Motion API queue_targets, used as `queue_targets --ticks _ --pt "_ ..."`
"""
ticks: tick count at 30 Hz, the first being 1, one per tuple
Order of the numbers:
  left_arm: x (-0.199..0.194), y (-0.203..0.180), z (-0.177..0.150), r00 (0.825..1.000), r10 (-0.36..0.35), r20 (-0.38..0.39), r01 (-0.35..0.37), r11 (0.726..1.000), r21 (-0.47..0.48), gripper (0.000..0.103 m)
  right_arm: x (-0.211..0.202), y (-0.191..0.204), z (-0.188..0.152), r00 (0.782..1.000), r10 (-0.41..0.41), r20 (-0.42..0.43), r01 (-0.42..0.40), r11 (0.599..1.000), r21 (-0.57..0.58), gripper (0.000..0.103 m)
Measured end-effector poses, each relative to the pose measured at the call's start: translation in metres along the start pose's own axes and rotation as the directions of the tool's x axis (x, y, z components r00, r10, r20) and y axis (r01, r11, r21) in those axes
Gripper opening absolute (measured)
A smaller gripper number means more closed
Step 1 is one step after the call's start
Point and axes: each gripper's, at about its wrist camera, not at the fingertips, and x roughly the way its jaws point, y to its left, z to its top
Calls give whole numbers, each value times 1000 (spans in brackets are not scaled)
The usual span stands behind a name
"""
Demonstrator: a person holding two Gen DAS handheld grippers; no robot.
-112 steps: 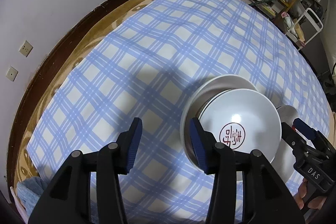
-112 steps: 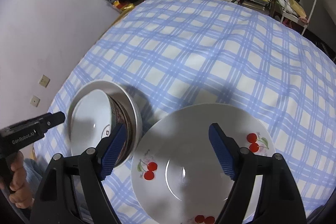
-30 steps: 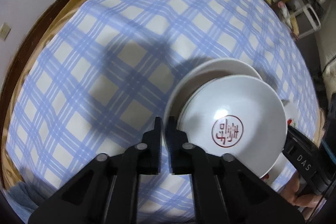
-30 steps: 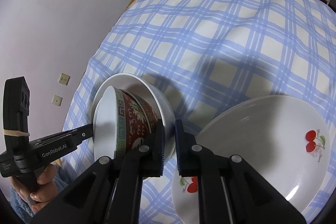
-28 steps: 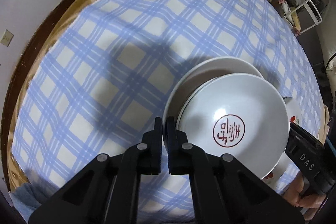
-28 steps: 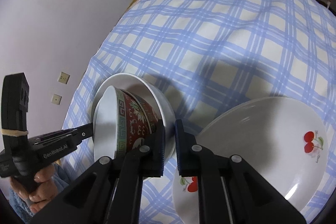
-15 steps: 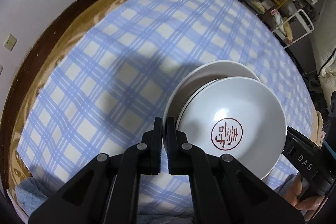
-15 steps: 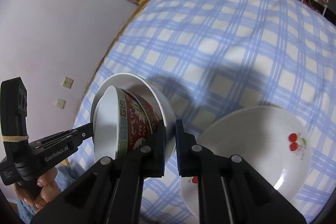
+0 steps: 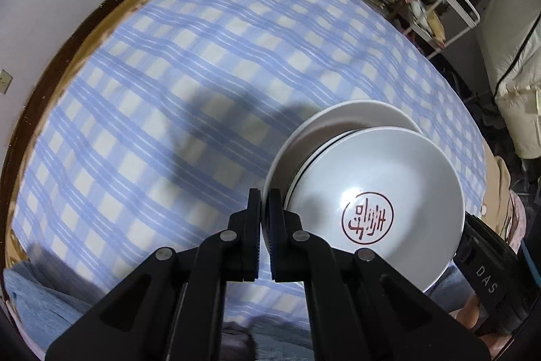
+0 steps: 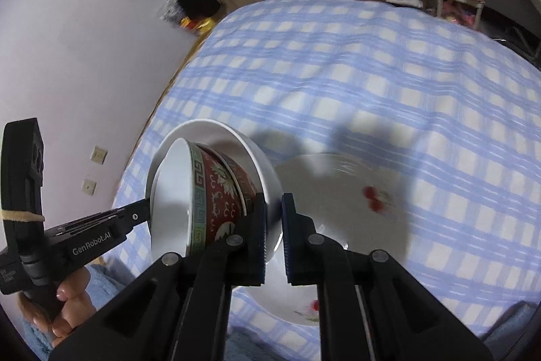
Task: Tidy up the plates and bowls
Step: 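Lift the bowl stack with both grippers and lower it onto the cherry plates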
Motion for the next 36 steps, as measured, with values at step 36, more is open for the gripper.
queue_targets --ticks 36 --pt "-26 -40 -67 950 211 229 -249 957 150 29 -67 -28 -47 984 -53 172 72 991 -109 44"
